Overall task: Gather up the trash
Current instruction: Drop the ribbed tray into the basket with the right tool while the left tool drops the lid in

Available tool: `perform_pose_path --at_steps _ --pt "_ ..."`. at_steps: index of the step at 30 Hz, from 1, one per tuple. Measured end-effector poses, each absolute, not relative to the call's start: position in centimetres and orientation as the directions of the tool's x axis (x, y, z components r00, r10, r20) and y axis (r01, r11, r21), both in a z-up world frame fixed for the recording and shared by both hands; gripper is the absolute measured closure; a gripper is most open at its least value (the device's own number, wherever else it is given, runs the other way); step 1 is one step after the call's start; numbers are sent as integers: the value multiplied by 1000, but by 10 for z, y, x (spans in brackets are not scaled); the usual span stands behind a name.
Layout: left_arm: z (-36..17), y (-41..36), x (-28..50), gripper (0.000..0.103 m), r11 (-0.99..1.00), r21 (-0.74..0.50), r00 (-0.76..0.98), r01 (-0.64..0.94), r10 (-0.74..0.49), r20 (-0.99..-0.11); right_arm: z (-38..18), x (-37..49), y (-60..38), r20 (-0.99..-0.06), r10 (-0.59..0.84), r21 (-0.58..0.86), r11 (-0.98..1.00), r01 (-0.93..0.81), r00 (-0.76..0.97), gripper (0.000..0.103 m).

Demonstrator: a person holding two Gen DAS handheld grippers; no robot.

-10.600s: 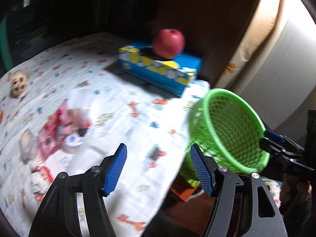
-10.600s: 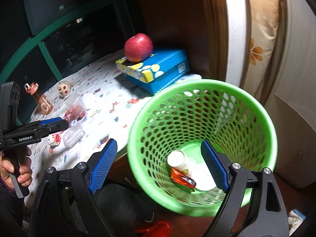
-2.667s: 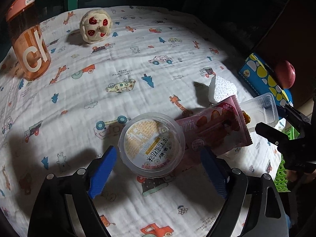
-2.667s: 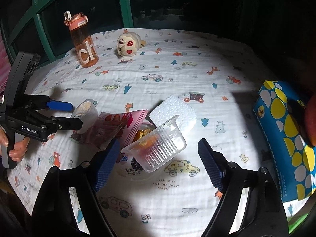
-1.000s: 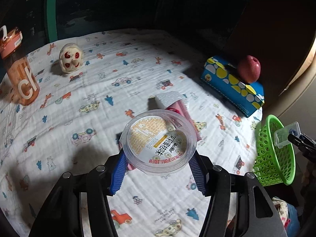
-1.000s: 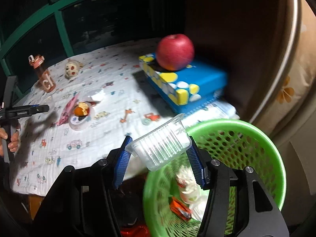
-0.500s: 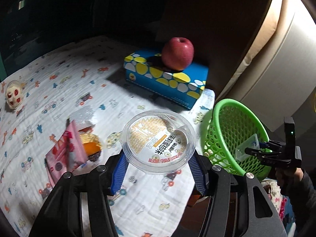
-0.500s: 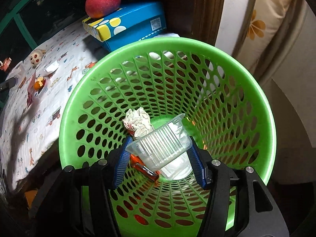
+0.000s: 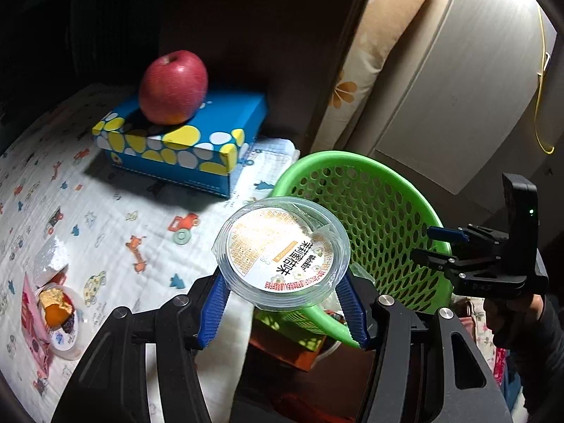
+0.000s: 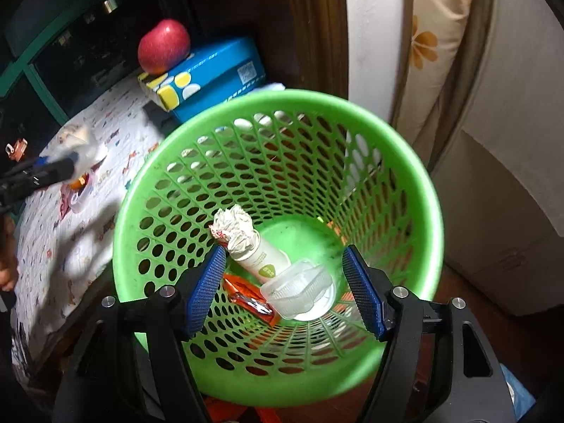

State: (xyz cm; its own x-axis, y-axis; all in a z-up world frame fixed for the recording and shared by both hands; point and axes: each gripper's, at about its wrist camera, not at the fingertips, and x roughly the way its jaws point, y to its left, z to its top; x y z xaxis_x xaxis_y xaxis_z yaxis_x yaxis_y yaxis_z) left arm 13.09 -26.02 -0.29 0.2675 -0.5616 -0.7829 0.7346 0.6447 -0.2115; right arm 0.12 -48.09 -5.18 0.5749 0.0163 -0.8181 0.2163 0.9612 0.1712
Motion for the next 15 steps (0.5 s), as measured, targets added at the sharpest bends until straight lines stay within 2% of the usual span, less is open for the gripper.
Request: perform_pose_path --at_steps 15 --pt "-50 -330 95 47 564 -198 155 802 -516 -843 -34 -40 -499 -767 -13 214 938 273 642 28"
